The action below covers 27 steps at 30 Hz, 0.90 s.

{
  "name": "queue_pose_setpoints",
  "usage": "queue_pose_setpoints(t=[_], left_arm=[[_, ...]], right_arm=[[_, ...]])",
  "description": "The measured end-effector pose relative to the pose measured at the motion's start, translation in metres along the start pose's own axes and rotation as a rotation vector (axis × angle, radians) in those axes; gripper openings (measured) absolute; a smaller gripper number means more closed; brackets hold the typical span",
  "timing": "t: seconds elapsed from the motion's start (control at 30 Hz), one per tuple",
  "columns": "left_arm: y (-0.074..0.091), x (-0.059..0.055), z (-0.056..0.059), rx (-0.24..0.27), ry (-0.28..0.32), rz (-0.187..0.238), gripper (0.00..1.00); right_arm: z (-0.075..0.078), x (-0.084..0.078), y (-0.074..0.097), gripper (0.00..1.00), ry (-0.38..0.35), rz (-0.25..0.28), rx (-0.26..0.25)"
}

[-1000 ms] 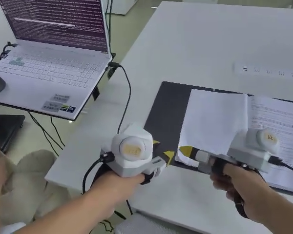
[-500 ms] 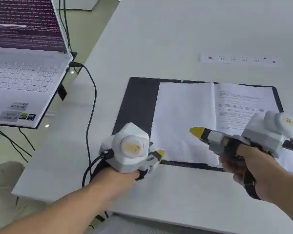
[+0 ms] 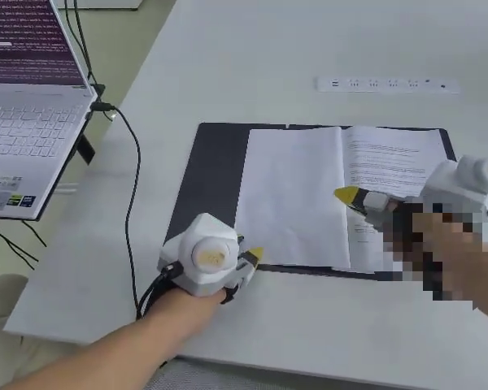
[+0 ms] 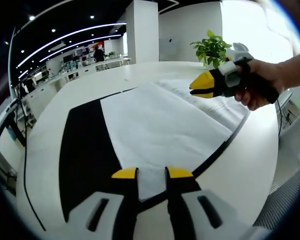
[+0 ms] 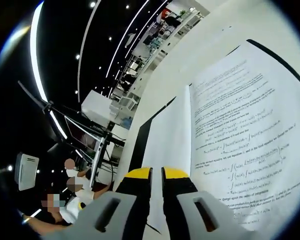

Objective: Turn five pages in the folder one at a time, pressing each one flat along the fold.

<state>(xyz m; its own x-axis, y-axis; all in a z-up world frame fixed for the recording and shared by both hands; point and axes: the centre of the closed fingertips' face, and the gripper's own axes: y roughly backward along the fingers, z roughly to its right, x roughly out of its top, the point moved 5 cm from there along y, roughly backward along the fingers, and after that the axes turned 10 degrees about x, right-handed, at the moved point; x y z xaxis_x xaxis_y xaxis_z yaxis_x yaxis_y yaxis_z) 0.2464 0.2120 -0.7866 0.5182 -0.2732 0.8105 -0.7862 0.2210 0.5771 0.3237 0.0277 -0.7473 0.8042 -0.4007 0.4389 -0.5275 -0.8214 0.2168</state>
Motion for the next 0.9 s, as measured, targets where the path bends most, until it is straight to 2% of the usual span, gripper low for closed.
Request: queue_pose_setpoints(t=[0.13, 0.3, 0.57, 0.77, 0.9], left_arm=[[0.000, -0.001, -0.001, 0.000, 0.009, 0.010, 0.20], [-0.003, -0.002, -0.001, 0.000, 0.005, 0.009, 0.20], [-0.005, -0.002, -0.001, 0.000, 0.001, 0.006, 0.20], [-0.004, -0.002, 0.000, -0.001, -0.003, 0.003, 0.20], [-0.005, -0.002, 0.001, -0.001, -0.004, 0.003, 0.20]], right_arm=[[0.015, 0.014, -0.007, 0.00, -0.029, 0.002, -0.017], [0.025, 0.029, -0.018, 0.00, -0.042, 0.000, -0.023], [0.043, 0.061, -0.038, 0.00, -0.103, 0.064, -0.018], [0.052, 0.071, -0.058, 0.00, -0.141, 0.064, -0.024], [0.060, 0.078, -0.069, 0.00, -0.126, 0.048, -0.041]])
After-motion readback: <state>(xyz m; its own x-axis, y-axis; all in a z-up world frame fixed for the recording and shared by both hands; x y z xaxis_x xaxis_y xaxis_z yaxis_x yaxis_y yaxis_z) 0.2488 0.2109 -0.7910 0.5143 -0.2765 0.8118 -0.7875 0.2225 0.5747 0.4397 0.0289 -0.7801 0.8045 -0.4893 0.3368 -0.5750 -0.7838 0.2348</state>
